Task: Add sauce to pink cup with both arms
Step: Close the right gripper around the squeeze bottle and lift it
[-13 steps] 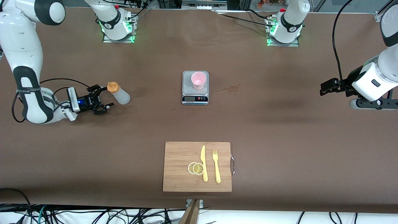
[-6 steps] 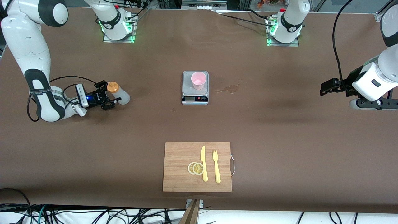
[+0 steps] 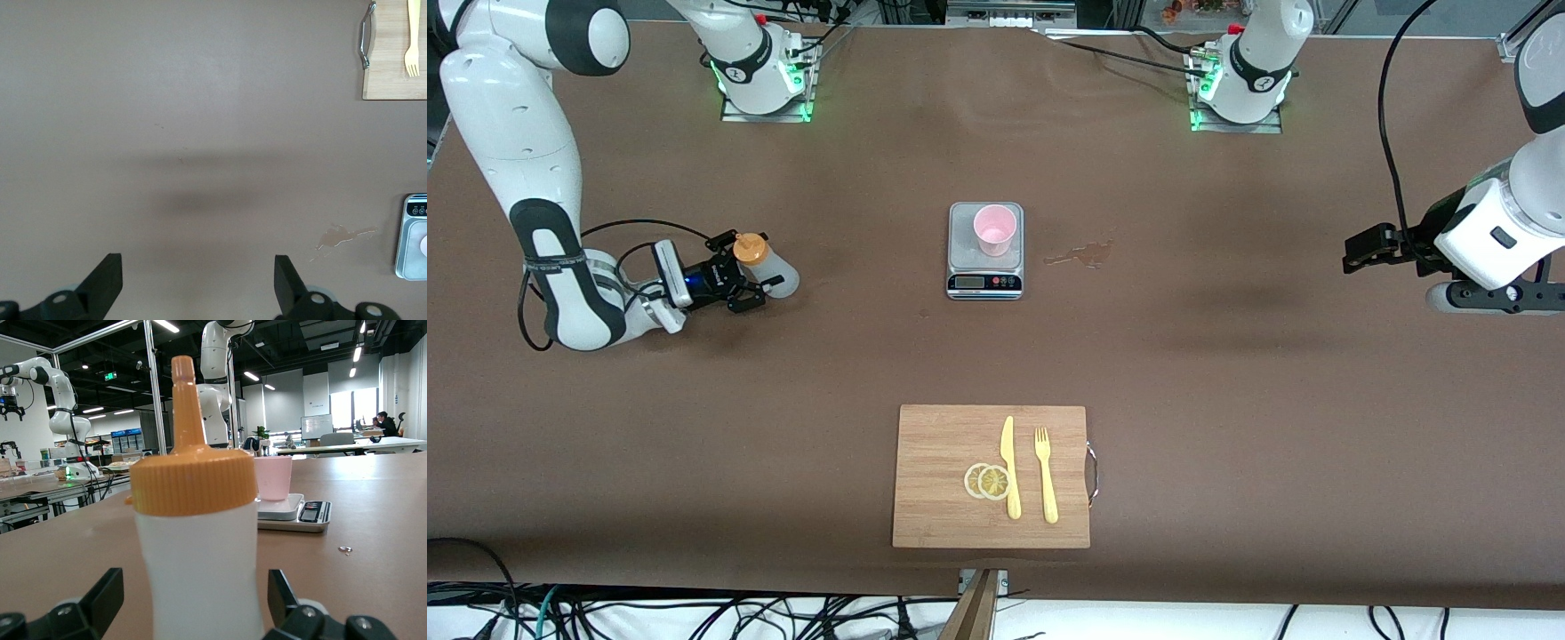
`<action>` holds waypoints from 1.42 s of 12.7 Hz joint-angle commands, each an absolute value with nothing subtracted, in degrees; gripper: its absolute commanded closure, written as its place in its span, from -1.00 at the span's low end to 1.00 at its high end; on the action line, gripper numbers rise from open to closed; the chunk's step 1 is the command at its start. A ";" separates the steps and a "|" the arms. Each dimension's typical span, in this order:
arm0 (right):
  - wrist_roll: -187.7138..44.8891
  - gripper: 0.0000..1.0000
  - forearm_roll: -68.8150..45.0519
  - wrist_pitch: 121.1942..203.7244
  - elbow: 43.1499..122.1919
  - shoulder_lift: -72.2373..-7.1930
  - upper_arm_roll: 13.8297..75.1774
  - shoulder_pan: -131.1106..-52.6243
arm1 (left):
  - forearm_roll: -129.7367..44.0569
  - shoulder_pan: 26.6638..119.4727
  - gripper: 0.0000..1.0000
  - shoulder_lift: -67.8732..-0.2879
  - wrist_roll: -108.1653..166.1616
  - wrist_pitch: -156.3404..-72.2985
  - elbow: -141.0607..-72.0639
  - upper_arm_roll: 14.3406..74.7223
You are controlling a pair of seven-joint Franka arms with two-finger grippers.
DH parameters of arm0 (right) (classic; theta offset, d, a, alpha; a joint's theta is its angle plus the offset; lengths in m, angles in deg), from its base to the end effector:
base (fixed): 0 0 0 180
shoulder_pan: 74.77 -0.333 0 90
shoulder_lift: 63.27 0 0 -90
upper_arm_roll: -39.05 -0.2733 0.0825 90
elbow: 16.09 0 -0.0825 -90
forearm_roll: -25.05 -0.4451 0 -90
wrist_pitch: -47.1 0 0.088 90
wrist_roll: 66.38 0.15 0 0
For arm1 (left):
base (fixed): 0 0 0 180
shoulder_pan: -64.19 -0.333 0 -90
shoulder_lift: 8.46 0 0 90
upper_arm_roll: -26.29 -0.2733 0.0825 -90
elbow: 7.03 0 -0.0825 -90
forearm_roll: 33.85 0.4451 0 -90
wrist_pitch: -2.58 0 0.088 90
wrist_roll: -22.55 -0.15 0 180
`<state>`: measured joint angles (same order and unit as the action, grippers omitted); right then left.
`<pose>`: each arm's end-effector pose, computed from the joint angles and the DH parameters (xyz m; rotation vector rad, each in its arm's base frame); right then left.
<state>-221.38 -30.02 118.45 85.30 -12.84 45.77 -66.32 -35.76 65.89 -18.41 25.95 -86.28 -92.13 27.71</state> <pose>0.4906 0.0021 0.0032 -0.9490 -1.3804 -0.7796 0.6492 -0.0396 0.4725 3.1055 0.0096 -0.1709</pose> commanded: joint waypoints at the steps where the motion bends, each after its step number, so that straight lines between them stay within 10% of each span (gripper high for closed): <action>1: -222.65 0.04 -30.67 118.12 85.87 -13.61 46.09 -66.33 | -37.10 65.78 -1.00 -18.48 24.74 -85.40 -91.14 27.44; 7: -221.51 0.61 -30.23 116.71 85.25 -13.79 46.26 -65.89 | -37.10 65.78 -1.00 -18.57 24.66 -85.40 -90.70 27.44; 18: -201.75 0.63 -30.23 119.25 84.64 -25.37 46.17 -71.95 | -37.10 65.69 -1.00 -18.57 24.66 -85.40 -90.70 27.44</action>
<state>-205.48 -30.01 117.76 83.57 -21.34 45.90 -70.05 -35.76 65.89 -18.41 25.95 -86.28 -91.98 27.71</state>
